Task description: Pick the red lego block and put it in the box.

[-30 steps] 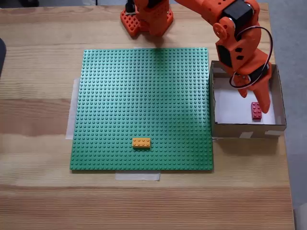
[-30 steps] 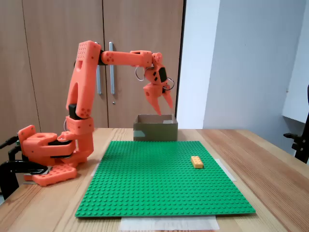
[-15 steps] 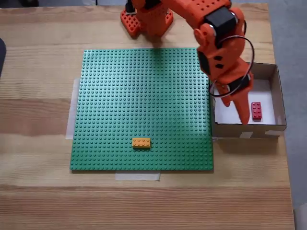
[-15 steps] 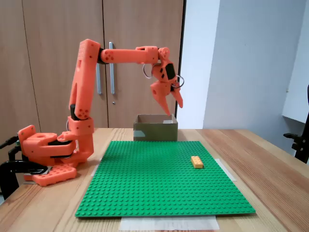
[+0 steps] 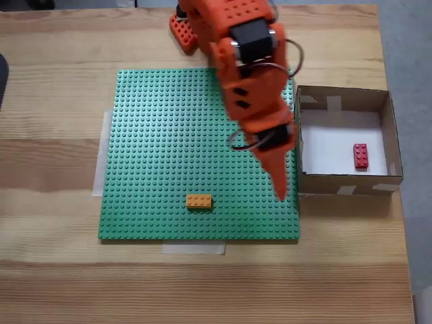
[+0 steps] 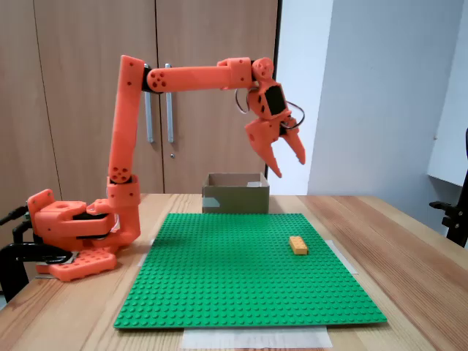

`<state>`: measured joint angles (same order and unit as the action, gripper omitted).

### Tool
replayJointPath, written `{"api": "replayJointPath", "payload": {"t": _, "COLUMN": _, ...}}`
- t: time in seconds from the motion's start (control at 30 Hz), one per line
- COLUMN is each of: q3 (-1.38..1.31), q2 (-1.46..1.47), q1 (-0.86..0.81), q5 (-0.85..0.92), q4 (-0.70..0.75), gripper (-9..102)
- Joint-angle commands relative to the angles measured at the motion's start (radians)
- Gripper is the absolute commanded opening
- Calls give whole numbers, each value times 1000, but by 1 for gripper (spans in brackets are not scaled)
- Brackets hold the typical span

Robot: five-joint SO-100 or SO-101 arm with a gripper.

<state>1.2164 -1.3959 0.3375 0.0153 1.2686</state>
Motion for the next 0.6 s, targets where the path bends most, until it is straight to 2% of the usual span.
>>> {"api": "replayJointPath", "payload": {"t": 0.0, "q3": 74, "q2": -140, "q1": -34, "q5": 25, "q4": -80, "gripper": 28}}
{"api": "replayJointPath", "payload": {"t": 0.1, "q3": 249, "q2": -278, "q1": -51, "q5": 38, "q4": -186, "gripper": 27}}
{"api": "replayJointPath", "payload": {"t": 0.2, "q3": 333, "q2": -364, "q1": -66, "q5": 35, "q4": -209, "gripper": 27}}
{"api": "replayJointPath", "payload": {"t": 0.57, "q3": 328, "q2": -408, "q1": -229, "q5": 17, "q4": -216, "gripper": 26}}
